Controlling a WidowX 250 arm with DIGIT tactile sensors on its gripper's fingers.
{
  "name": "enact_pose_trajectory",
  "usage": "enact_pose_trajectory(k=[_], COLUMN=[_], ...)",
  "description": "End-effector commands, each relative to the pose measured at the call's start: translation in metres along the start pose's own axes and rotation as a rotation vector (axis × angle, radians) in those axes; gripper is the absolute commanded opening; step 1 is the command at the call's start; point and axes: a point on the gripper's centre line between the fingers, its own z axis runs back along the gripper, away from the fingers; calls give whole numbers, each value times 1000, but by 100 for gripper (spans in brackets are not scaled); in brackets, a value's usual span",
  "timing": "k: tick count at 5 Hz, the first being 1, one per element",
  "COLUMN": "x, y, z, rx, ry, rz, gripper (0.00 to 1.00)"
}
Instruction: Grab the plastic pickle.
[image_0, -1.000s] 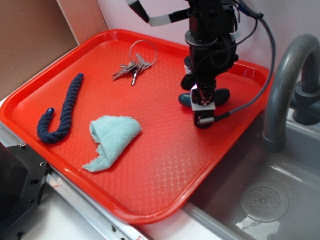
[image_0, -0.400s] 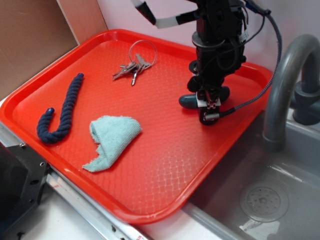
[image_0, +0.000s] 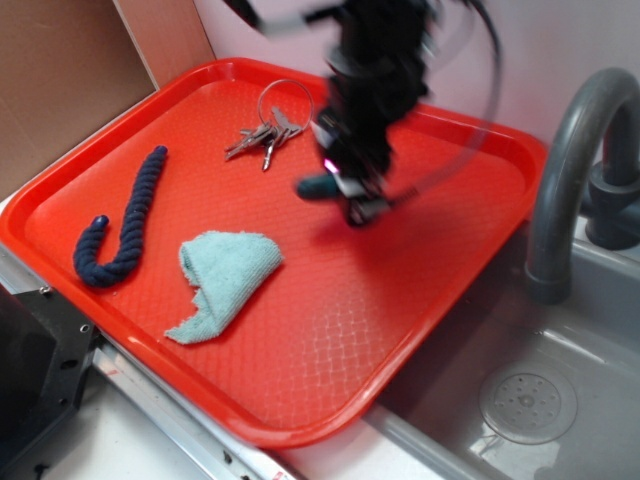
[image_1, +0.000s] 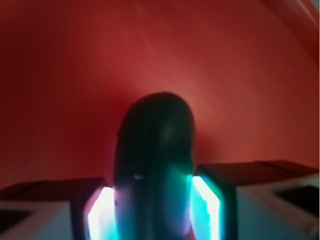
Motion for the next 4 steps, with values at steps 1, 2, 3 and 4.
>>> enact_pose_trajectory(k=[1, 2, 3, 4], x=[-90, -123, -140, -127], y=[18, 15, 12, 6], z=[73, 99, 116, 110], rx=[-160, -151, -123, -168], ry=[-80, -92, -95, -19], rz=[294, 361, 424, 240], gripper=[0, 0, 0, 0])
